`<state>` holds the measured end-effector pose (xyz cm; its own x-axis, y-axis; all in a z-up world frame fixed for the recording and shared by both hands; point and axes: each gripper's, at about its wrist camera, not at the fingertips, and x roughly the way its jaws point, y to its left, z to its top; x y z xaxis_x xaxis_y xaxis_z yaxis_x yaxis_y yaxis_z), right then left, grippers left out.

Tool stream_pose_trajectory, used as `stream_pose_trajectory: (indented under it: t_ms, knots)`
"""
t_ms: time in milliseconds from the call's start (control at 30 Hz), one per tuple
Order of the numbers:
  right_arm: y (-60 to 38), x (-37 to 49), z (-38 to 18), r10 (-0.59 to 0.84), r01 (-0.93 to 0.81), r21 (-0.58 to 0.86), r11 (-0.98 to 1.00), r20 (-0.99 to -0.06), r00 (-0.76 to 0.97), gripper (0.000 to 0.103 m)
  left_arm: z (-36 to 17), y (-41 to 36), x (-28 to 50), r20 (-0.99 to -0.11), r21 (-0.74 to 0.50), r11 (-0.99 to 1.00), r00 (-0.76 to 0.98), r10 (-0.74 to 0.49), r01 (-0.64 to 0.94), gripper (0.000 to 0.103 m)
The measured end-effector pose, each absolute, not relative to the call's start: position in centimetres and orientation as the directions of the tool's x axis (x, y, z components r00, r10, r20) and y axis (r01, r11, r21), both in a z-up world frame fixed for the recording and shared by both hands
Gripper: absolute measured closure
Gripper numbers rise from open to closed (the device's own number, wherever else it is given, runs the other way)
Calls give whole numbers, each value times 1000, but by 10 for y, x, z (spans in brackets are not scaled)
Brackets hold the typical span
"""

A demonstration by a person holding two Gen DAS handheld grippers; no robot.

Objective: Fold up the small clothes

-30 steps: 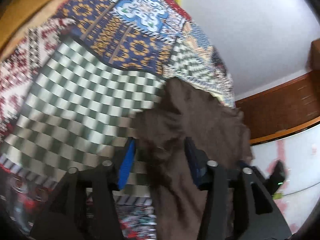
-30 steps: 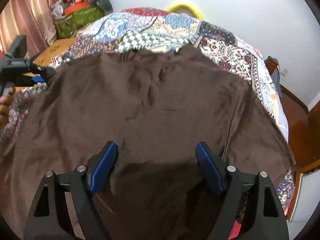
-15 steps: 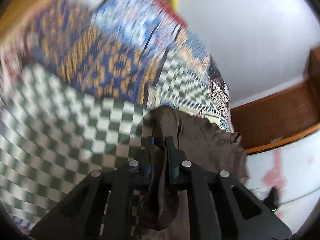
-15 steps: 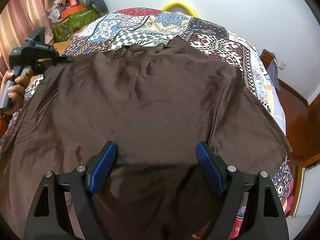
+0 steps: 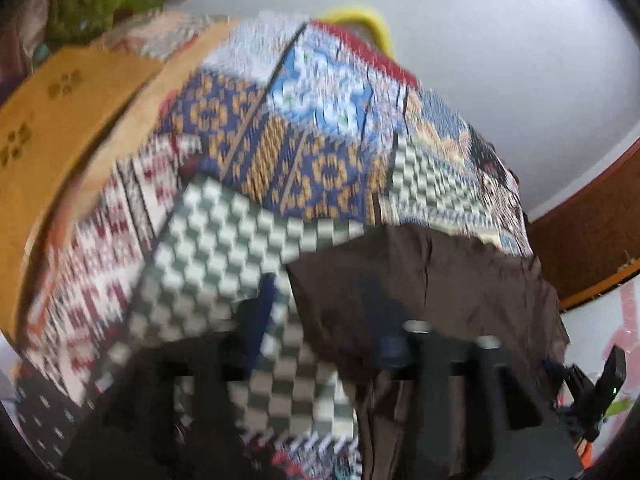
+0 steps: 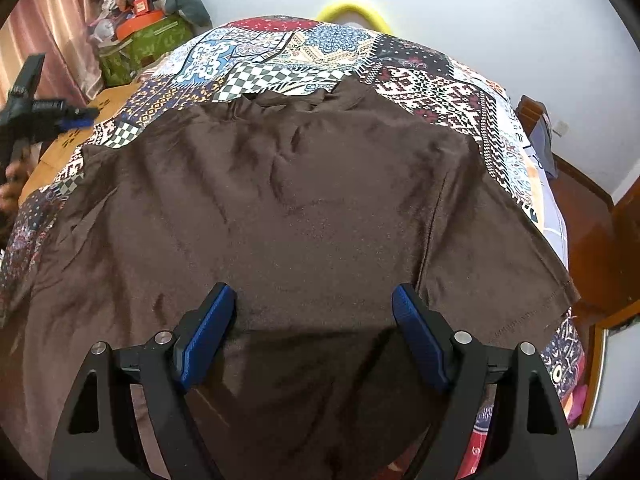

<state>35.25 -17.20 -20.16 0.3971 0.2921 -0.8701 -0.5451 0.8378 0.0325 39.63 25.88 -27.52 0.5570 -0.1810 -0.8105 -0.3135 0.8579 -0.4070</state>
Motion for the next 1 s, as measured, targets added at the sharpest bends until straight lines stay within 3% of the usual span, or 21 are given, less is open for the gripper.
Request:
stream_pose_trajectory:
  t_ms: [300, 633, 667, 700, 767, 833, 1000]
  knots:
    - [-123, 360, -179, 369, -606, 42, 794, -826, 427, 23, -302, 226, 374, -785, -559, 786, 473, -399, -264, 46]
    - [-49, 384, -214, 369, -669, 64, 740, -870, 326, 24, -318, 234, 421, -754, -602, 747, 508, -417, -281, 46]
    - [-48, 383, -218, 368, -673, 68, 736, -875, 314, 24, -320, 236, 427, -750, -609, 742, 508, -424, -280, 57]
    - [-49, 381, -221, 375, -675, 74, 734, -873, 311, 24, -323, 239, 431, -746, -617, 736, 505, -434, -279, 76]
    - [-53, 378, -220, 397, -674, 97, 733, -865, 307, 24, -324, 242, 440, -759, -594, 751, 509, -406, -287, 95]
    - [-59, 381, -218, 419, -669, 132, 732, -861, 288, 24, -316, 241, 443, -762, -560, 785, 537, -361, -267, 100]
    - [-64, 382, -214, 419, -667, 137, 732, -863, 282, 25, -263, 206, 434, -749, -366, 920, 632, -201, -141, 100]
